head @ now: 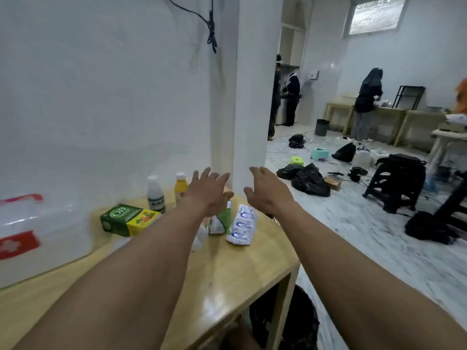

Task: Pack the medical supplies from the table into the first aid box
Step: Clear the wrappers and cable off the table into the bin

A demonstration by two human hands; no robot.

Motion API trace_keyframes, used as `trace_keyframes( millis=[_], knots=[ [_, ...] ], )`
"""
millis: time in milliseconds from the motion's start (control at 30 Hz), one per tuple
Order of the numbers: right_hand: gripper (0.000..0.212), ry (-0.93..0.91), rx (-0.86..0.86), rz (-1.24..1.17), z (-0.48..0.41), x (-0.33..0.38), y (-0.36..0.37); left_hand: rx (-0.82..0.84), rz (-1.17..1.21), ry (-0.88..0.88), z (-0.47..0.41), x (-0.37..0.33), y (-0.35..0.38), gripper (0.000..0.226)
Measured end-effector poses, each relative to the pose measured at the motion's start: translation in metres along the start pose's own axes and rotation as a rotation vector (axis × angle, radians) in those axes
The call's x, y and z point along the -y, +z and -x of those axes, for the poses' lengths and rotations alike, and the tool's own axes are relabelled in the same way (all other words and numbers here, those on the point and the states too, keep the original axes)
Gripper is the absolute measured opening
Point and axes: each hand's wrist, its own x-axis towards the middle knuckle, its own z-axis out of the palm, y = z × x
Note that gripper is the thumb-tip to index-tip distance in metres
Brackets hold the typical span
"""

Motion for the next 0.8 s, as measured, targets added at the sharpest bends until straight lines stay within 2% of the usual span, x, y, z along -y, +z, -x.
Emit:
trace_keyframes(
  millis=[267,367,533,700,800],
  knots=[
    [0.071,0.085,0.293,-0.052,-0.003,-0.033,0.04,0.233,-0.049,-0.046,-0.029,-0.004,0.029,0.064],
    [0.065,0.112,0.364,-0.057,-0.003,-0.04,0.05,0.304,-0.031,-0.109,-0.032,-0.005,0.035,0.063],
    [0.053,0.112,0.338,-0.104,-0.003,-0.043,0.052,0.272,-0.002,-0.138,-0.036,-0.007,0.037,0.049],
    [0.034,0.135,0.317,-0.111,-0.005,-0.044,0.045,0.225,0.139,-0.154,-0.038,-0.008,0.033,0.031],
    [0.029,0.147,0.287,-0.166,-0.006,-0.046,0.034,0.171,0.207,-0.155,-0.039,-0.008,0.027,0.029]
  ],
)
